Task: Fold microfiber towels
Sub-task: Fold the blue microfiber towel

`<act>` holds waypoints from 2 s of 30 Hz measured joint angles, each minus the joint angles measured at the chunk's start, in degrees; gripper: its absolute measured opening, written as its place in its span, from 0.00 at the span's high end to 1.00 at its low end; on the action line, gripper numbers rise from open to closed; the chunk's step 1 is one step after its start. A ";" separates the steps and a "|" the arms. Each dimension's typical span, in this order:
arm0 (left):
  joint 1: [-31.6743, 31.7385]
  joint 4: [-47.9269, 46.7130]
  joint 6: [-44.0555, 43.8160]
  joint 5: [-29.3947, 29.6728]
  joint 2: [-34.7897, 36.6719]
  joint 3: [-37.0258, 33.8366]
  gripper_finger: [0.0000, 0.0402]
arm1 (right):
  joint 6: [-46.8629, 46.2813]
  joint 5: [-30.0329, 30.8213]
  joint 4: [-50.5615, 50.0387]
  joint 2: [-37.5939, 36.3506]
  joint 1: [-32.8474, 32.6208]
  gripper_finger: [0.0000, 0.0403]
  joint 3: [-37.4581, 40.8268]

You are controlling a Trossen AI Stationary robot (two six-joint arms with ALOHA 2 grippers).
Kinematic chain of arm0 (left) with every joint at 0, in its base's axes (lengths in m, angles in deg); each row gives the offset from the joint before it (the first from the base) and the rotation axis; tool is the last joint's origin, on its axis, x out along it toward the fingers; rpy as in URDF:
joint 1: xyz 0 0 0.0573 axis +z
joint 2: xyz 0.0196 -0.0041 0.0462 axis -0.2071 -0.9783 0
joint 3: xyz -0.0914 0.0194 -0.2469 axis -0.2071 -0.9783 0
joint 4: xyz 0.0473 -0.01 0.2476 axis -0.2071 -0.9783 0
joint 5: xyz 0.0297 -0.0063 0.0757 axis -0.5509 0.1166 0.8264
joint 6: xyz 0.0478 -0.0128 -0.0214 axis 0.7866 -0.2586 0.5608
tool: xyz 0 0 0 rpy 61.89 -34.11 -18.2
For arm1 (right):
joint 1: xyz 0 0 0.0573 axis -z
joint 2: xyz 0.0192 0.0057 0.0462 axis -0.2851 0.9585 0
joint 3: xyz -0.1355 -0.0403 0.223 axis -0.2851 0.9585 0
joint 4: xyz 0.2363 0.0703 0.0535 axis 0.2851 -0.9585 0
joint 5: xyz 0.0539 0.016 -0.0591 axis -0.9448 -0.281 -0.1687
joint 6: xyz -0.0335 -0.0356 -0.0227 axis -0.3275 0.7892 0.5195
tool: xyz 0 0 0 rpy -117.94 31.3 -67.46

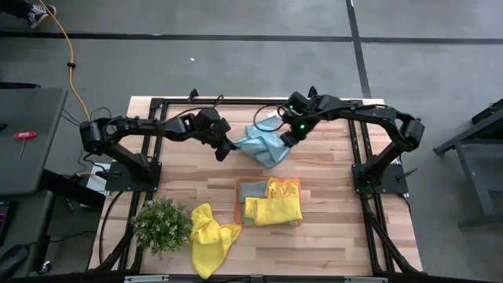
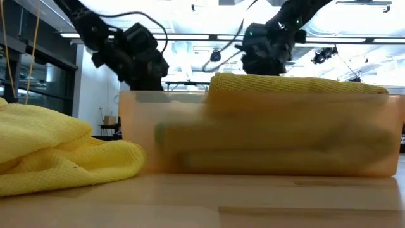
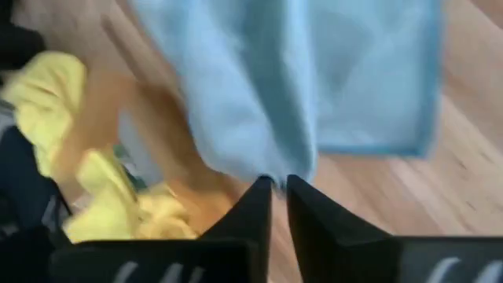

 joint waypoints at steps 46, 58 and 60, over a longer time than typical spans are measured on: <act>8.30 0.53 -21.24 8.10 -4.85 9.99 1.00 | 37.07 39.69 44.38 21.98 -22.30 0.56 -0.98; 8.30 0.23 -21.28 7.92 -4.83 9.97 1.00 | 44.85 46.46 44.81 30.96 -22.27 0.56 -8.99; 8.31 0.21 -21.26 7.51 -4.83 9.97 1.00 | 45.31 47.64 41.84 32.19 -22.27 0.57 -11.08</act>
